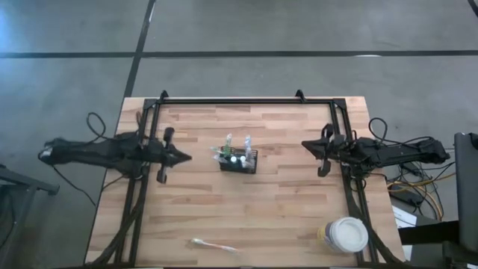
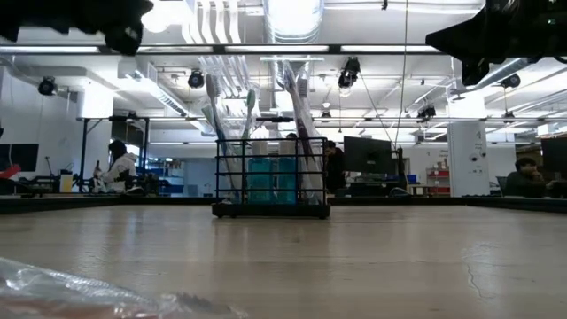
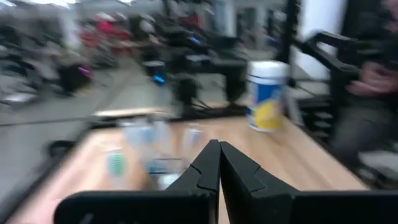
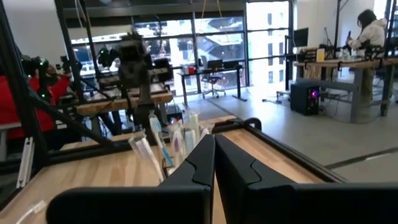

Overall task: Pick & Place toothbrushing station
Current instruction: Put the orange toothbrush into the wire organizer

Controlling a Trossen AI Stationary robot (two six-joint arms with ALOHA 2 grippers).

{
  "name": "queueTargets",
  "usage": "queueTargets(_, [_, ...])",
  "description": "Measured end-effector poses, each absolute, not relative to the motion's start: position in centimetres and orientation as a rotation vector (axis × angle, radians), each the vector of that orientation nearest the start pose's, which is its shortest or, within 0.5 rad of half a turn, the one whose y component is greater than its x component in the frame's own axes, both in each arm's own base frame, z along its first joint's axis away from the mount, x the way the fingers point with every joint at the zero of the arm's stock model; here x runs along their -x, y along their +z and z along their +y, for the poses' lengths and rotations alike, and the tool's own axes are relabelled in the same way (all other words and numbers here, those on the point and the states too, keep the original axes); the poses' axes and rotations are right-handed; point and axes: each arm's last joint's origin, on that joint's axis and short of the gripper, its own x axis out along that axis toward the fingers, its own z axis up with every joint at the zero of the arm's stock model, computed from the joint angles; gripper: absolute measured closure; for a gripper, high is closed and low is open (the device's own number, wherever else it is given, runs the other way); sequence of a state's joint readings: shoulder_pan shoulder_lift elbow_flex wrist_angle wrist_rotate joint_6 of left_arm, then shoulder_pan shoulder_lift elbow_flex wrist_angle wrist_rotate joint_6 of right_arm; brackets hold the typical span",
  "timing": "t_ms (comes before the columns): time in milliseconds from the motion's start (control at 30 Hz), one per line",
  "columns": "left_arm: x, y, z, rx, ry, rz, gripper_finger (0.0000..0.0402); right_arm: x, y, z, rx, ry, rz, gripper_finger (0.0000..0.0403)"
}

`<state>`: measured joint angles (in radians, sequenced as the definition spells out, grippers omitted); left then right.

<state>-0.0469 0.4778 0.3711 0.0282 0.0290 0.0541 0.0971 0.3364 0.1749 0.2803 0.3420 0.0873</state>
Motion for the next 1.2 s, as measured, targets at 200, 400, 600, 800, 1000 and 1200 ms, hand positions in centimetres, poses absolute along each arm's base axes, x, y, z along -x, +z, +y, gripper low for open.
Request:
queueTargets(200, [-16.9, 26.7, -5.0, -0.094, -0.215, 0.24, 0.0392, -11.9, 22.0, 0.2, -0.155, -0.236, -0.112, 0.0394])
queueTargets(400, [-20.4, 26.7, -10.7, -0.178, -0.277, 0.405, 0.0373, -12.1, 21.8, 0.2, -0.181, -0.235, -0.1, 0.0394])
queueTargets(600, [-24.1, 25.6, -15.0, -0.066, -0.32, 0.66, 0.03, -12.1, 21.6, 0.3, -0.222, -0.205, -0.078, 0.0394])
queueTargets(800, [-26.1, 22.9, -17.7, 0.028, -0.412, 0.921, 0.0215, -12.1, 21.4, 0.3, -0.244, -0.199, -0.062, 0.0394])
queueTargets(1000, [-26.5, 21.1, -21.0, 0.079, -0.524, 1.028, 0.0158, -12.1, 21.4, 0.3, -0.244, -0.197, -0.062, 0.0394])
queueTargets(1200, [-26.5, 19.0, -22.0, 0.107, -0.479, 1.109, 0.0152, -12.1, 21.4, 0.3, -0.244, -0.197, -0.063, 0.0394])
